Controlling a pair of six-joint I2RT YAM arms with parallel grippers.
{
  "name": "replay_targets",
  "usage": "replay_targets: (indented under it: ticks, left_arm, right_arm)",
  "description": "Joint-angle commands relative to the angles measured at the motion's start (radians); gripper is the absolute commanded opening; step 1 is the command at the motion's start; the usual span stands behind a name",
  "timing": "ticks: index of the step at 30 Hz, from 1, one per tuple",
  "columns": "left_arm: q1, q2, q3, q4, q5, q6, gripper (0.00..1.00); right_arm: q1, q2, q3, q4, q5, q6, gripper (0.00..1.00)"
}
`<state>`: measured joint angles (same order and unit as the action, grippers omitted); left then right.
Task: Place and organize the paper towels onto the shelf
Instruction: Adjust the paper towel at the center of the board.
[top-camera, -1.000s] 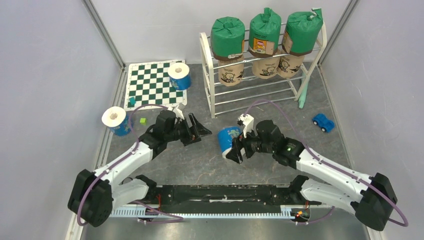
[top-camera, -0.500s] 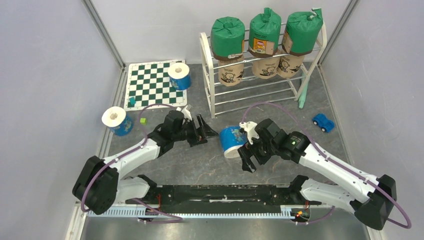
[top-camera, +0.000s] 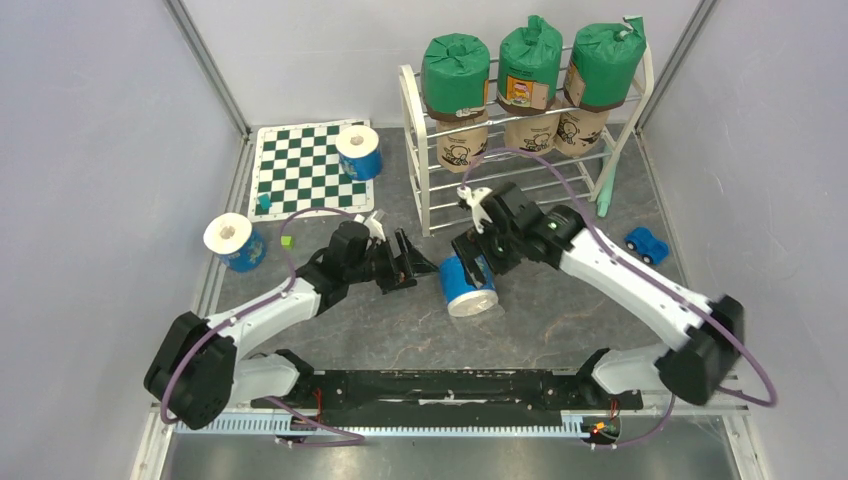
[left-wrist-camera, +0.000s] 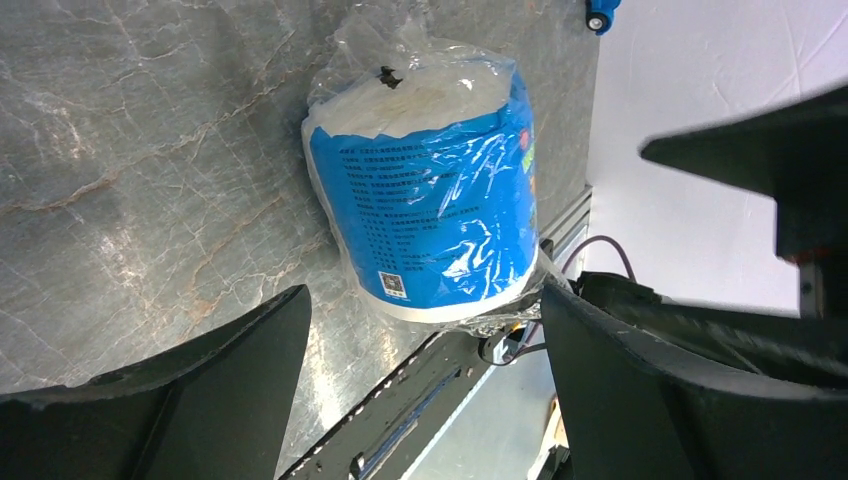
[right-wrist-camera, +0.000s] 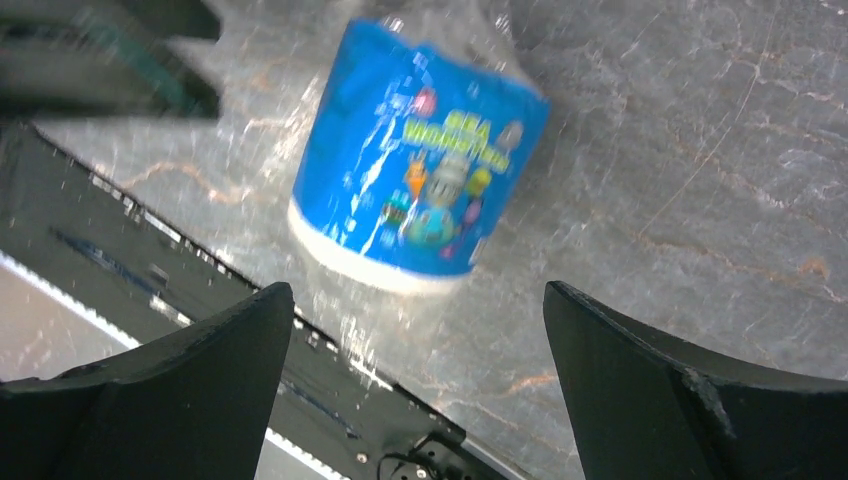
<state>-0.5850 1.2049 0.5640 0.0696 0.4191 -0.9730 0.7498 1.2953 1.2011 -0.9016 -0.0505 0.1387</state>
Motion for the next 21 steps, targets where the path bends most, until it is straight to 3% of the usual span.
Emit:
replay_targets:
  ticks: [1, 10, 21]
  left_arm:
    - [-0.004, -0.063, -0.004, 0.016, -0.024, -0.008, 0.91]
    - [-0.005, -0.121, -0.033, -0.032, -0.056, 0.03, 0.91]
    - [-0.004, -0.13, -0.04, -0.087, -0.075, 0.067, 0.91]
  right_arm:
    - [-0.052, 0.15, 0.1, 0.018, 0.023, 0.056, 0.98]
    - [-0.097, 0.332, 0.111, 0.131, -0.107, 0.131, 0.98]
    - [-0.096, 0.379, -0.065, 0.239, -0.32, 0.107, 0.98]
